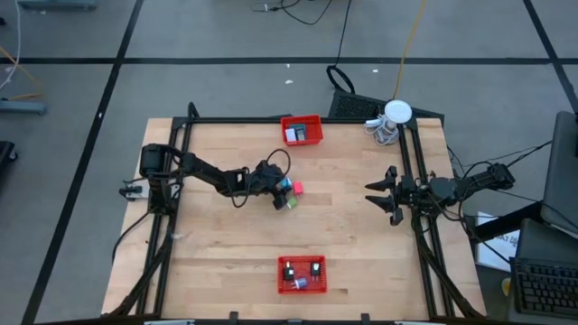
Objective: Pick & Place Office items
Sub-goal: Put the blue charger adapter into the bottom orange bin
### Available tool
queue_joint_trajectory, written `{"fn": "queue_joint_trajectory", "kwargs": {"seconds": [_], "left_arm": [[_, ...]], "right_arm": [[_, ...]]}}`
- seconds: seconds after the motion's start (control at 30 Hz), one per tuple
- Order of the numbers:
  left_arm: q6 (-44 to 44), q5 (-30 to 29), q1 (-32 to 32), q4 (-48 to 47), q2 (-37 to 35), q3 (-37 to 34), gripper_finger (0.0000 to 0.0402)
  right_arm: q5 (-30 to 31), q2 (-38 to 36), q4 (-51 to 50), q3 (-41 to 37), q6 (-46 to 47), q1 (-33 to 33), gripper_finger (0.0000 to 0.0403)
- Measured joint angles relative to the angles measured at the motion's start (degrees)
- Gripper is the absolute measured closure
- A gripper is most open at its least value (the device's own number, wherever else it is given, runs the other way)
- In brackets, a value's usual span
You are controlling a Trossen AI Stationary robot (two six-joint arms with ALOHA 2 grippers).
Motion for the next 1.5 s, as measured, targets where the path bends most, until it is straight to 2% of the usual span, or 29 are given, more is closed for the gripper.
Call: {"fn": "queue_joint_trajectory", "kwargs": {"seconds": [0.4,0.9,1.5], "left_arm": [[0.2,0.0,0.0,1.2,0.0,0.0,0.0128],[4.5,-0.5,0.0,0.4,0.0,0.0,0.0128],[3.6,0.6,0.0,0.5,0.0,0.0,0.0128]], "right_arm": [[0.0,0.0,0.0,0.0,0.0,0.0,0.0238],[0.0,0.0,0.0,0.0,0.0,0.0,0.0238],[0.0,0.0,0.0,0.0,0.0,0.0,0.0238]]}}
